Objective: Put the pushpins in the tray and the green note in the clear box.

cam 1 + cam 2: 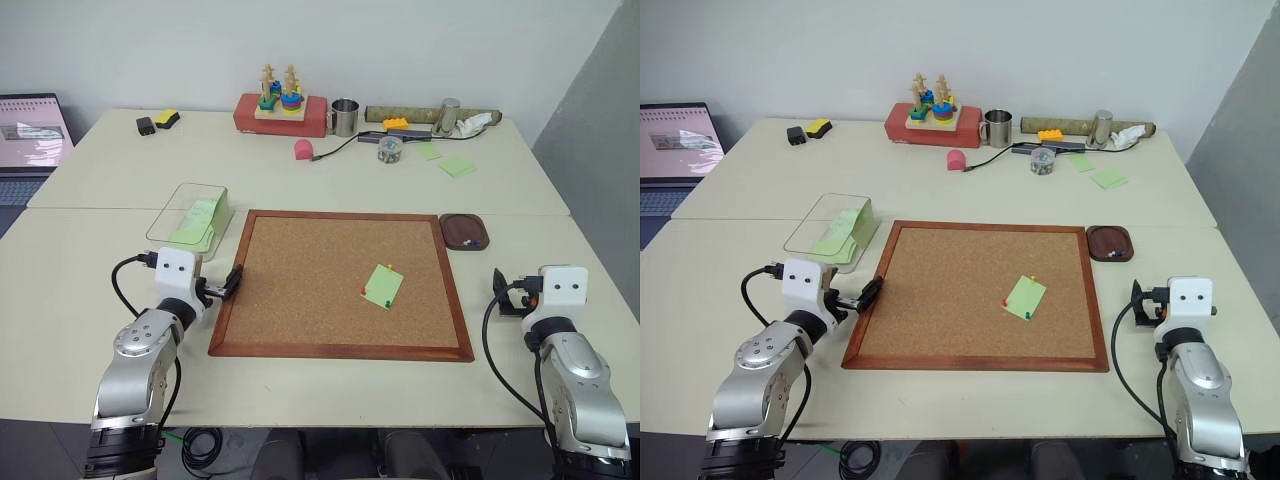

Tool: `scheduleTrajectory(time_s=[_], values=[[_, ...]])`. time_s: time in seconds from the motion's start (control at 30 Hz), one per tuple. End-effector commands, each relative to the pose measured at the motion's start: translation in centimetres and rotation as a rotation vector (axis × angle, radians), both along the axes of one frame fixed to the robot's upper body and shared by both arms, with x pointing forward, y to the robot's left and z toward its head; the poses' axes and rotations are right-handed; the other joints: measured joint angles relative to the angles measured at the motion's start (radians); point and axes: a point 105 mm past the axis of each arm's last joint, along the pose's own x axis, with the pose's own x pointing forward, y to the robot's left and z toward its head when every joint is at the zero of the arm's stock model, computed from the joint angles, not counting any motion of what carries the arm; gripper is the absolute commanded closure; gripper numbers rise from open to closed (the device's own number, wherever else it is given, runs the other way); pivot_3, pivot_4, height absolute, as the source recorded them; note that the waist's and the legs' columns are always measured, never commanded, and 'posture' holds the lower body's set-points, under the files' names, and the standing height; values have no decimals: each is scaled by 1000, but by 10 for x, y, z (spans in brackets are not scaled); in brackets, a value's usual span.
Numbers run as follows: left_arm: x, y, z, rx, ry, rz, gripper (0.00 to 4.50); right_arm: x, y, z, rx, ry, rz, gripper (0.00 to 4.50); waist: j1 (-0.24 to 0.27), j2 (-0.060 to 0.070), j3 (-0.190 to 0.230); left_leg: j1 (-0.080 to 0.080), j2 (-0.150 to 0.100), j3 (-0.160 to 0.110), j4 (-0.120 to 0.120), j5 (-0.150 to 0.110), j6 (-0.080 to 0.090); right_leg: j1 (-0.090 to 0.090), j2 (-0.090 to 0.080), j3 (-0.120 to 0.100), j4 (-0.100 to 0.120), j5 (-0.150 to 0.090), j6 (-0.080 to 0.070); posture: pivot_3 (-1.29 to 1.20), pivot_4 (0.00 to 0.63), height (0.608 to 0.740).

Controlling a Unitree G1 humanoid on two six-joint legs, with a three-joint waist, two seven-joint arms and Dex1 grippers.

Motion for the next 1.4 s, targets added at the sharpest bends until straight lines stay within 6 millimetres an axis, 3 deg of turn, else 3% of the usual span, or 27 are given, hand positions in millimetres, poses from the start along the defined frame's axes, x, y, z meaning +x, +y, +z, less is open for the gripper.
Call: scheduleTrajectory(time_s=[0.03,1.13,1.4], values=[[0,-7,13,15,-41,-40,49,0,2,19,-14,-69,9,0,0,0,0,0,0,0,0,0,0,0,0,0,0,0,0,0,150,740],[-4,-16,18,-68,-62,-119,49,-1,0,19,-21,-72,15,0,0,0,0,0,0,0,0,0,0,0,0,0,0,0,0,0,150,740],[-10,-30,28,-124,-69,-208,49,2,7,23,27,-91,76,0,0,0,0,0,0,0,0,0,0,0,0,0,0,0,0,0,150,740]])
